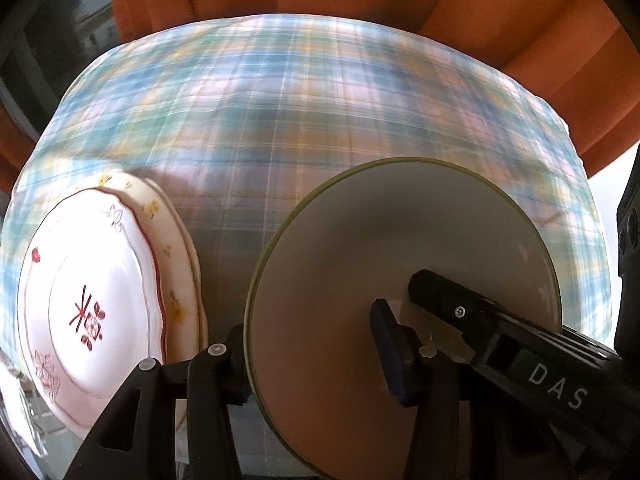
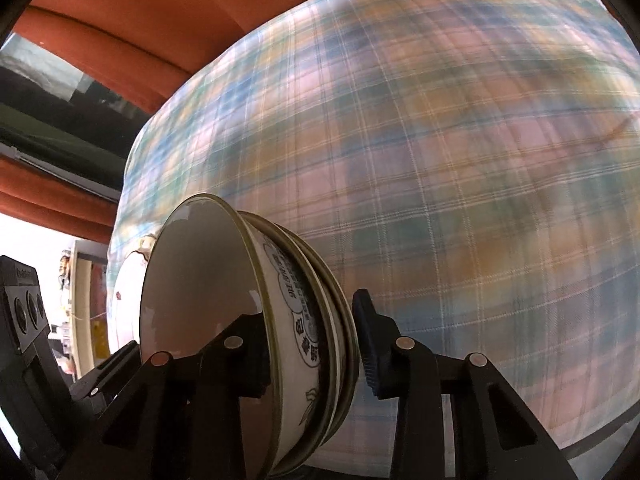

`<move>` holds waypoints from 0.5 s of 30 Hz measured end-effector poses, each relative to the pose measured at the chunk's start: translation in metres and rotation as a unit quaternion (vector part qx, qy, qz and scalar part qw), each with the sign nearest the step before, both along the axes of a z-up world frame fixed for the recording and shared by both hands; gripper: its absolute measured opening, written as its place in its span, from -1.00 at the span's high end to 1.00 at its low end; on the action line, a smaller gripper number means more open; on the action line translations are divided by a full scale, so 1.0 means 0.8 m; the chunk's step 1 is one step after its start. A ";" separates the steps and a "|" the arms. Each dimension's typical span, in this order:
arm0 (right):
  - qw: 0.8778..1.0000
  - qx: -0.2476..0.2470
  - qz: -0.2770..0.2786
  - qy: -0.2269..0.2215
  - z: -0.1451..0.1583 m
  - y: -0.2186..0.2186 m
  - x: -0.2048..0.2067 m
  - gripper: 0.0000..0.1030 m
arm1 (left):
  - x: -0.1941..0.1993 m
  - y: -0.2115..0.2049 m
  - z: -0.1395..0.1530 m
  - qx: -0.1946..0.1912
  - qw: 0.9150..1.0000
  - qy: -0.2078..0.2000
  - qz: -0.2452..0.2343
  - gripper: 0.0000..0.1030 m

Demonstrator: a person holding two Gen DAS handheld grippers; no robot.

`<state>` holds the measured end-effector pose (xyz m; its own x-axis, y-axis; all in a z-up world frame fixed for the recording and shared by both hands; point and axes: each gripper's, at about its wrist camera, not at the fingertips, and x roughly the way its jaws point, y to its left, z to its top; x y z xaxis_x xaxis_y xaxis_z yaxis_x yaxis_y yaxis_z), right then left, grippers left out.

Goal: Organize plates and bowls
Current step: 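Lift the dish stack and carry it over the flower-pattern plate stack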

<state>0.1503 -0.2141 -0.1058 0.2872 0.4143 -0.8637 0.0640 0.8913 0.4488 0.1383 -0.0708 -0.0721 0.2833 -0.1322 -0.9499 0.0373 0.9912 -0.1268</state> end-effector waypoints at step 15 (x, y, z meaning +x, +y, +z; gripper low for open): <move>1.000 0.006 0.027 -0.012 0.025 -0.005 0.003 0.25 | -0.008 0.000 0.029 0.001 1.000 -0.008 0.029 0.06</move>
